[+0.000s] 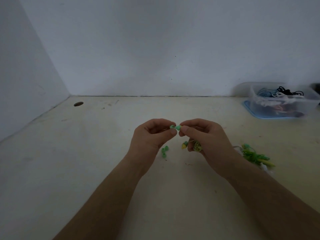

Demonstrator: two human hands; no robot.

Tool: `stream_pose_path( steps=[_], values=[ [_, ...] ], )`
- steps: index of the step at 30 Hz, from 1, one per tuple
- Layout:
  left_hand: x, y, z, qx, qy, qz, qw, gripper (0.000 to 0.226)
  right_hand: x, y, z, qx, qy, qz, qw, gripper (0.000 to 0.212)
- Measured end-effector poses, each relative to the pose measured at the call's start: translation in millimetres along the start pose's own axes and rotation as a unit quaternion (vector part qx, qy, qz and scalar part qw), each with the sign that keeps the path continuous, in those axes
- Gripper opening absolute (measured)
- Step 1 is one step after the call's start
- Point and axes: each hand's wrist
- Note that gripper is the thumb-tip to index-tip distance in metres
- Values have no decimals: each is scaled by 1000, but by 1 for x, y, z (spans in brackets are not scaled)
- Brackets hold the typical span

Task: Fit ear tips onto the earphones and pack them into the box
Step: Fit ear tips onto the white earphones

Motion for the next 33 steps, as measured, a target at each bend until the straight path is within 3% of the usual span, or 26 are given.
stream_pose_path(
  steps=[10,14,33],
  values=[
    [6,5,5,-48,101,-57,992,18,-3,2,0,22,3,-8,1000,7],
    [4,4,5,-50,91,-48,993,18,-2,1,-1,19,5,-14,1000,6],
    [5,4,2,-103,93,-63,988,16,-11,-1,-14,-90,64,-69,991,10]
  ],
)
Point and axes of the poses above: each hand's wrist, its own y-axis away from the middle knuckle, its own z-axis out of the palm, x = y × z, and after that the axes turned 15 degrees about -z, right-handed
